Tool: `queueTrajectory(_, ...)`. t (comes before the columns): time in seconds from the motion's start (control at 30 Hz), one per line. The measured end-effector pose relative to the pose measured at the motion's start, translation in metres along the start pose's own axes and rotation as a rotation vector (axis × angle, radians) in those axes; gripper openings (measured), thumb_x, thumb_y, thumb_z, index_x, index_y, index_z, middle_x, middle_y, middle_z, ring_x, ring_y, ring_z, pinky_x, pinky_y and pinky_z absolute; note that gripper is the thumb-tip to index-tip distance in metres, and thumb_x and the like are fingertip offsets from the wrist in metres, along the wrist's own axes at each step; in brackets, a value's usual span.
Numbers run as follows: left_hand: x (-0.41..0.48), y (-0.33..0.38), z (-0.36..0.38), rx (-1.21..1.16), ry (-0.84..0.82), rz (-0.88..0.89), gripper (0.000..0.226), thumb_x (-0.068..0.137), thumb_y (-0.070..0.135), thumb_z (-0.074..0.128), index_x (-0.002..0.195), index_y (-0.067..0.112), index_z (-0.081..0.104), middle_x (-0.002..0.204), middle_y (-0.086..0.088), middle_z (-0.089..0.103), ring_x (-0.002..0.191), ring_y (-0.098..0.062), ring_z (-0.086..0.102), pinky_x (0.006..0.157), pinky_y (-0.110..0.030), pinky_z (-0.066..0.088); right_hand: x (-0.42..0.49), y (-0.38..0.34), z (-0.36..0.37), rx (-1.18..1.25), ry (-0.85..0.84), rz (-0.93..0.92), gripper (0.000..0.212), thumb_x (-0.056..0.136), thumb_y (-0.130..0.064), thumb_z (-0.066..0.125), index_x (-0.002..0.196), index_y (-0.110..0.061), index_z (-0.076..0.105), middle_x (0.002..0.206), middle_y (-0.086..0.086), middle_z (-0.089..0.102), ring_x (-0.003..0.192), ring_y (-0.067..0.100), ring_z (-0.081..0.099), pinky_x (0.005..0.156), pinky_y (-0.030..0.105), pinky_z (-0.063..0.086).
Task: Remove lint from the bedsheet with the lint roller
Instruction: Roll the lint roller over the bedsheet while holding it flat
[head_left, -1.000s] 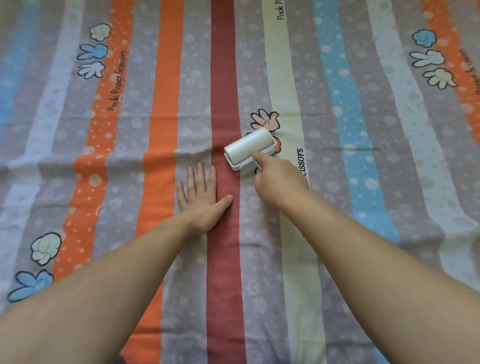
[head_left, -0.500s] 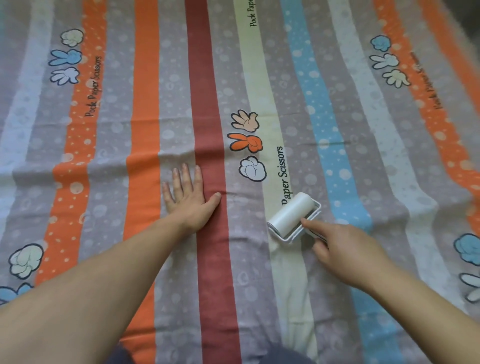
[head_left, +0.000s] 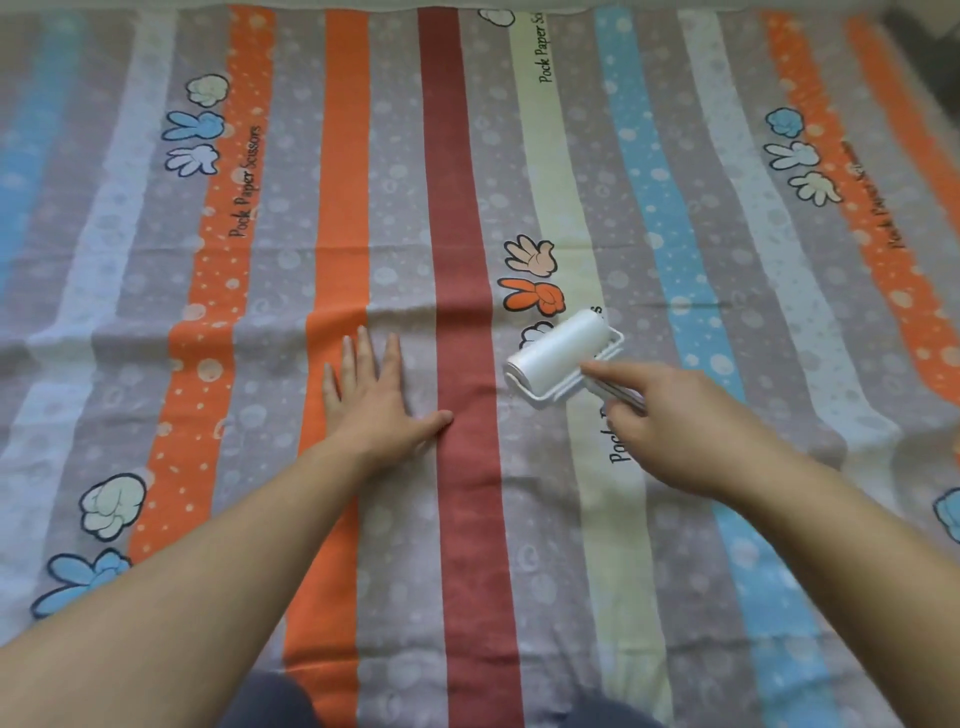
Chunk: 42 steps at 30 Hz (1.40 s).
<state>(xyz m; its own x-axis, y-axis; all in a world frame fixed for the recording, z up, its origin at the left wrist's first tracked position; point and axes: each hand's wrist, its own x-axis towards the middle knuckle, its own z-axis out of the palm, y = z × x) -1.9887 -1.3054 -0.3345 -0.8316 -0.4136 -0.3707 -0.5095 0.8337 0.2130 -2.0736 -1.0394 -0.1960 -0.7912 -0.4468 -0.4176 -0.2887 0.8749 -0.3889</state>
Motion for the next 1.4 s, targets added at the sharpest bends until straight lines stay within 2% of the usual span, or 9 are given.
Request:
queueTrajectory(0.13,0.013,-0.019,0.007,0.043,-0.11,0.036,0.126,0.07,0.095,0.042,0.155,0.032,-0.026,0.161,-0.004,-0.037,0.145,-0.023,-0.04,0.119,-0.052,-0.021,0.071,-0.062,0.047,-0.008,0.088,-0.091,0.052,0.093,-0.026,0.043,0.142,-0.043,0.04,0.132,0.001,0.059,0.115,0.029,0.056,0.09,0.038,0.049)
queueTrajectory(0.3,0.021,-0.024,0.013,0.037,-0.165,0.057,0.124,0.071,0.095,0.038,0.151,0.033,-0.034,0.159,-0.004,-0.042,0.143,-0.024,-0.044,0.117,-0.052,-0.024,0.12,-0.088,0.084,-0.06,0.036,-0.028,0.054,0.091,-0.021,0.042,0.141,-0.041,0.038,0.129,0.006,0.058,0.115,0.031,0.055,0.083,0.038,0.046)
queueTrajectory(0.4,0.022,-0.025,0.013,0.024,-0.206,0.063,0.119,0.076,0.093,0.037,0.152,0.034,-0.033,0.158,-0.004,-0.042,0.143,-0.024,-0.044,0.115,-0.051,-0.027,0.113,-0.077,0.086,-0.084,0.025,-0.008,0.055,0.091,-0.022,0.042,0.142,-0.041,0.038,0.127,0.006,0.06,0.114,0.03,0.055,0.081,0.037,0.044)
queueTrajectory(0.57,0.026,-0.029,0.006,-0.096,-0.257,0.083,0.078,0.101,0.065,0.023,0.154,0.037,-0.027,0.159,-0.001,-0.041,0.138,-0.015,-0.046,0.117,-0.05,-0.026,0.078,-0.046,0.085,-0.099,-0.002,0.008,0.055,0.09,-0.027,0.042,0.142,-0.044,0.038,0.126,0.003,0.062,0.109,0.03,0.058,0.082,0.037,0.049)
queueTrajectory(0.87,0.018,-0.021,0.007,-0.009,-0.169,0.039,0.087,0.096,0.071,0.027,0.155,0.035,-0.027,0.16,-0.002,-0.039,0.145,-0.02,-0.041,0.118,-0.05,-0.024,-0.011,0.02,0.072,-0.164,-0.106,0.069,0.053,0.091,-0.028,0.043,0.139,-0.051,0.041,0.123,-0.005,0.064,0.11,0.023,0.058,0.077,0.032,0.046)
queueTrajectory(1.07,0.005,-0.017,0.004,-0.045,-0.112,0.033,0.087,0.096,0.069,0.032,0.158,0.034,-0.019,0.163,-0.001,-0.034,0.147,-0.019,-0.036,0.121,-0.049,-0.02,-0.046,0.047,0.051,-0.165,-0.224,0.093,0.052,0.088,-0.028,0.049,0.134,-0.052,0.047,0.1,-0.012,0.065,0.094,0.011,0.062,0.075,0.027,0.047)
queueTrajectory(1.17,0.0,-0.026,0.002,-0.086,-0.044,0.057,0.088,0.095,0.065,0.042,0.162,0.032,-0.006,0.167,0.003,-0.023,0.151,-0.015,-0.027,0.124,-0.045,-0.012,-0.051,0.049,0.021,-0.161,-0.26,0.107,0.047,0.087,-0.031,0.052,0.123,-0.062,0.05,0.087,-0.017,0.065,0.068,-0.006,0.057,0.059,0.015,0.043)
queueTrajectory(1.27,-0.001,-0.043,0.0,-0.062,0.011,0.019,0.097,0.091,0.072,0.044,0.162,0.029,-0.007,0.168,0.001,-0.022,0.153,-0.017,-0.025,0.125,-0.045,-0.009,-0.046,0.029,-0.004,-0.144,-0.235,0.107,0.044,0.086,-0.031,0.054,0.112,-0.067,0.052,0.073,-0.022,0.059,0.056,-0.008,0.054,0.054,0.015,0.042)
queueTrajectory(1.4,0.003,-0.061,0.002,-0.034,-0.019,-0.015,0.106,0.086,0.082,0.039,0.159,0.029,-0.016,0.166,0.001,-0.027,0.151,-0.021,-0.028,0.123,-0.047,-0.013,-0.002,-0.032,0.014,-0.069,-0.099,0.001,0.049,0.089,-0.029,0.05,0.129,-0.057,0.049,0.107,-0.012,0.066,0.068,0.003,0.054,0.062,0.023,0.044)
